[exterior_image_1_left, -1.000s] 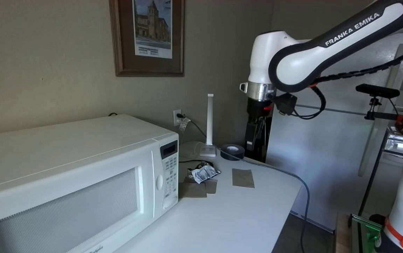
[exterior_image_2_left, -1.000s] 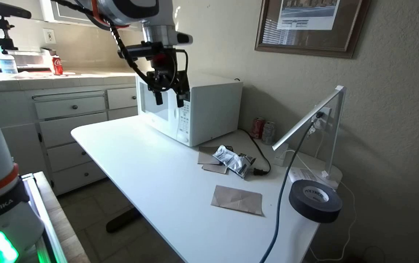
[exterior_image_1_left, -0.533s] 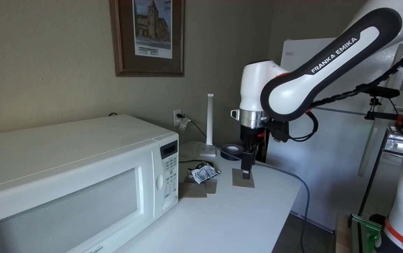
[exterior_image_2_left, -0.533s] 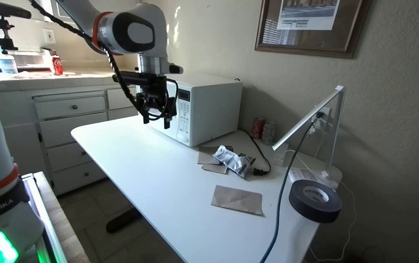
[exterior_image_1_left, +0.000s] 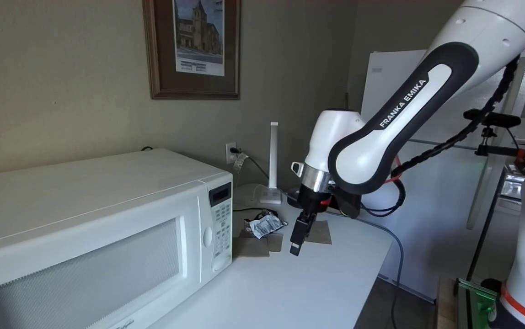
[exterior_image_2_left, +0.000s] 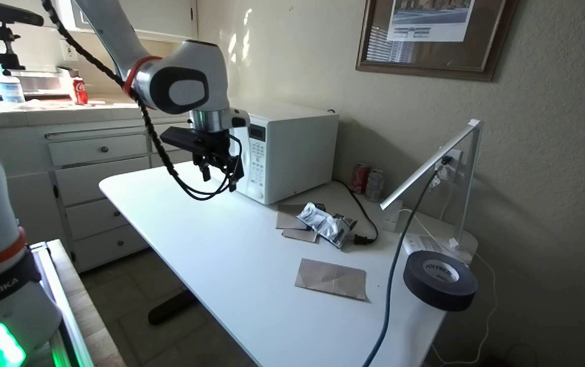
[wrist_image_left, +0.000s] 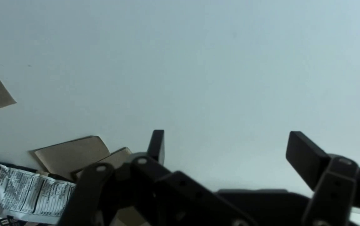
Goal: Press the open button to open the microwave, remove the black bowl and then put it on the countertop
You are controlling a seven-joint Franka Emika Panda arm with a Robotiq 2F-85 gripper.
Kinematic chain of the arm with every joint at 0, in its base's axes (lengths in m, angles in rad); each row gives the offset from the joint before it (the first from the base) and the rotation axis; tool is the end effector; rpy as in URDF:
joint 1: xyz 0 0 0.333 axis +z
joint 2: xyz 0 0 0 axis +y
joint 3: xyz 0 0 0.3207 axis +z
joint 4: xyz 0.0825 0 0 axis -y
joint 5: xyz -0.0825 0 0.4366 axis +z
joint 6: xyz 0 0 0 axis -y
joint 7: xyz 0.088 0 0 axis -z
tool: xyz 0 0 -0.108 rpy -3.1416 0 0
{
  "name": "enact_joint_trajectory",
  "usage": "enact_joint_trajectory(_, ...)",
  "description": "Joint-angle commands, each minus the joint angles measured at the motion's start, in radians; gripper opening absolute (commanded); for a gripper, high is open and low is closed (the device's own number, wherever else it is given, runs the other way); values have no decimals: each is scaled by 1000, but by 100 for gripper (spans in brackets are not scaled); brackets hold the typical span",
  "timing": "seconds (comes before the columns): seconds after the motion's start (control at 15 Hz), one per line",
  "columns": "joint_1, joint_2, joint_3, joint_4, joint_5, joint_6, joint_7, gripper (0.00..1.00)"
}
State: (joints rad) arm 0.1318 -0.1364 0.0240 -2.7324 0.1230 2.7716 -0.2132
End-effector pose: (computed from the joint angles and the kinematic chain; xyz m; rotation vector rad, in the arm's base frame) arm 0.4360 0.0627 0.2404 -3.0578 -0.3971 -0.2734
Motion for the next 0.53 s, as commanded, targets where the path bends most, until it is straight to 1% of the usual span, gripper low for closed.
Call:
enact_joint_trajectory(0.0, -1, 22, 6, 1, 12, 38, -3, 100)
enact_joint_trajectory(0.13, -3, 39, 8, 4, 12, 51, -3, 100)
enact_joint_trajectory(0.47, -2, 31, 7, 6, 12, 51, -2, 100)
